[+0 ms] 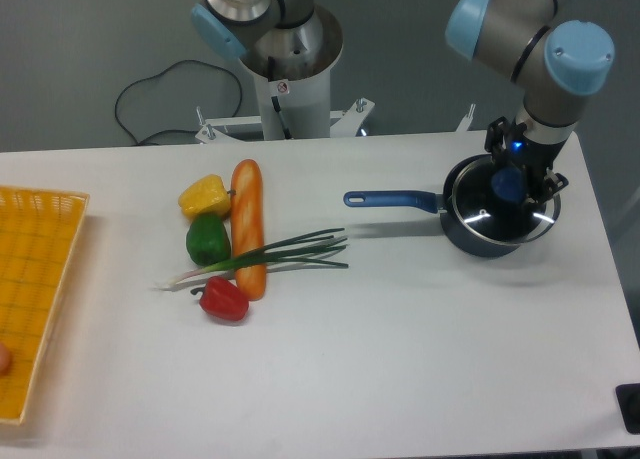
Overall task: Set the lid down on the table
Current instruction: 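Grip the blue knob of the glass lid and lift it off the pot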
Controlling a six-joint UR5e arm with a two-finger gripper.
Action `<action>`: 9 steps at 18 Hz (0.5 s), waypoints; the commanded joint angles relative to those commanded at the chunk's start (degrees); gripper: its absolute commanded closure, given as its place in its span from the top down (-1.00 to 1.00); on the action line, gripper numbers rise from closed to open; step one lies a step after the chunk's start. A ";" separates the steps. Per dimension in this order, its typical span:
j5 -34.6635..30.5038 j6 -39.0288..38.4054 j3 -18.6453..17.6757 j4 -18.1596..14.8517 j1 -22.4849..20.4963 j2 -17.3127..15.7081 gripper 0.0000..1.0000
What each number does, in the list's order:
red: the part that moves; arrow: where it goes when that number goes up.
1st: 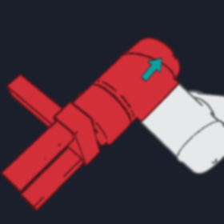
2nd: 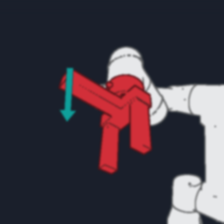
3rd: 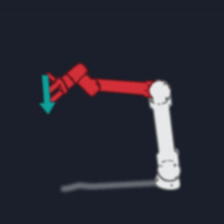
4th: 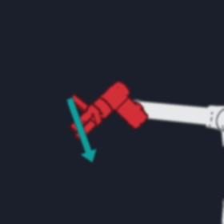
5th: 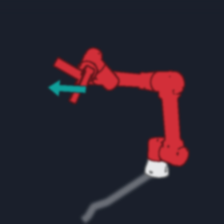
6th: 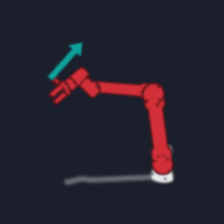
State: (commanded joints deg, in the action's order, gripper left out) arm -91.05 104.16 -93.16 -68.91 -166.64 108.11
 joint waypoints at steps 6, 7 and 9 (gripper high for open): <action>0.09 -6.14 3.24 -2.72 2.89 1.49 0.11; 0.09 -7.90 3.77 -3.25 3.25 1.58 0.11; 0.26 -10.98 4.57 -3.60 4.21 2.37 0.11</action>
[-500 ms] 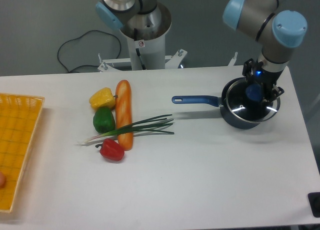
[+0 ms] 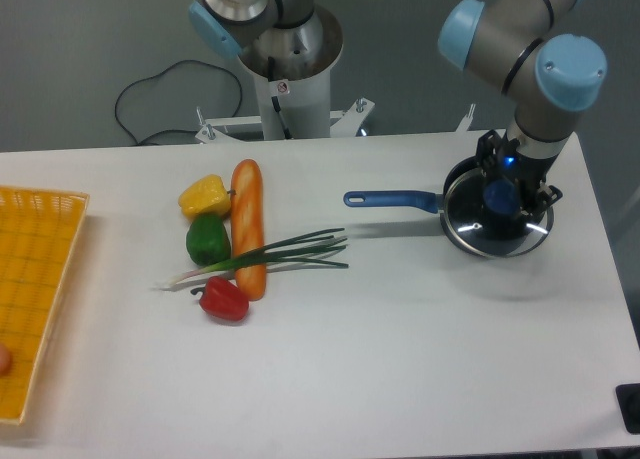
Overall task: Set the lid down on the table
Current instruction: 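Grip the blue knob of the glass lid and lift it off the pot, then carry the glass lid away from the pot toward the open table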
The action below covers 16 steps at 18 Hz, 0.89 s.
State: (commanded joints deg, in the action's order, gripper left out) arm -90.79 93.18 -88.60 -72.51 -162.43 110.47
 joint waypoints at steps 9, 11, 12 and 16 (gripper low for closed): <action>0.35 -10.29 1.76 -0.70 4.31 1.58 0.11; 0.35 -11.52 2.29 -0.79 4.75 1.76 0.11; 0.53 -12.31 2.38 -0.79 4.93 1.76 0.11; 1.49 -16.26 2.38 -0.53 6.86 2.46 0.11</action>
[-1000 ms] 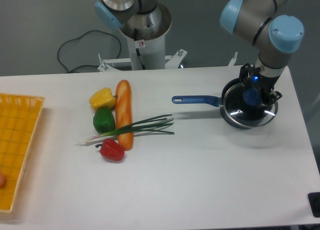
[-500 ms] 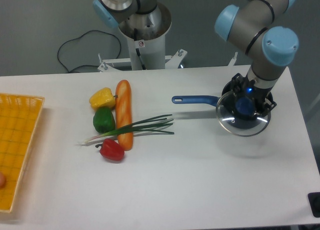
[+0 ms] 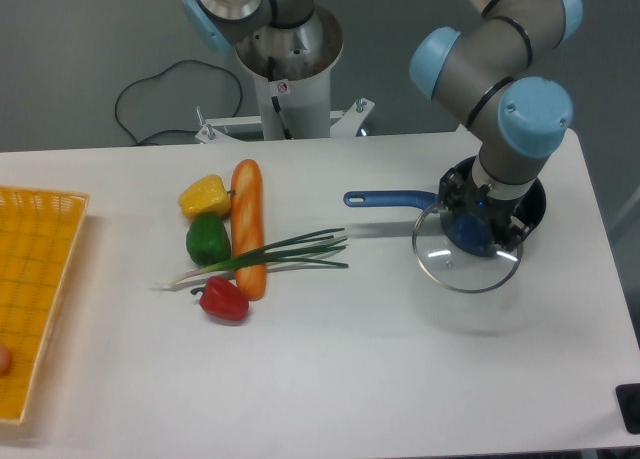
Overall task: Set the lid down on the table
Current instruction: 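Carry the glass lid away from the pot toward the open table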
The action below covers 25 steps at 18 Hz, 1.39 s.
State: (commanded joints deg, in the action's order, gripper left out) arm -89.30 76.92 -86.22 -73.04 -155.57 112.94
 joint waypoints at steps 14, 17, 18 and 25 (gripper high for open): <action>1.67 -12.84 0.18 0.79 6.77 2.46 0.11; 1.67 -15.38 0.18 2.37 8.26 3.34 0.11; 1.67 -16.26 0.26 2.98 8.88 3.52 0.11; 3.34 -19.17 0.44 4.66 10.64 4.66 0.12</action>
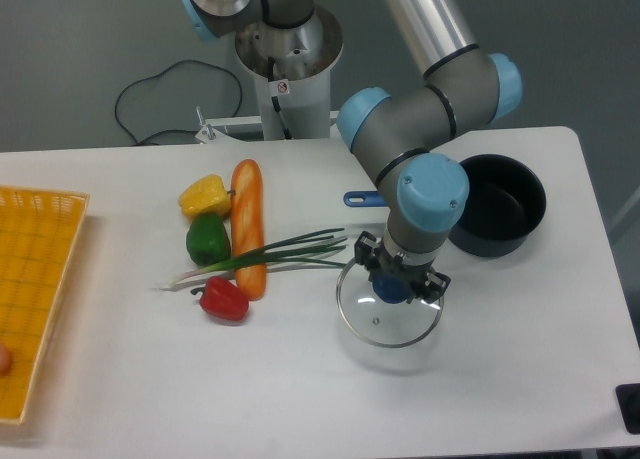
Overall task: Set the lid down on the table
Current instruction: 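Carry the glass lid away from the pot toward the open table, then lower the glass lid flat onto the table beside the pot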
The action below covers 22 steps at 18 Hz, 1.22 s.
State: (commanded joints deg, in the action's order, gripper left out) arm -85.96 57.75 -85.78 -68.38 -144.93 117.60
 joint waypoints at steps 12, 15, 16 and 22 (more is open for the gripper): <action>0.00 -2.37 -0.18 1.32 1.76 2.37 0.12; -0.09 -3.69 -0.26 2.99 2.29 2.99 0.12; 0.00 -3.69 -0.26 3.08 2.46 3.16 0.12; 0.00 -3.96 -0.53 3.78 2.55 3.78 0.12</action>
State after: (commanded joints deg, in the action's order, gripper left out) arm -85.96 53.79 -86.31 -64.60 -142.38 121.38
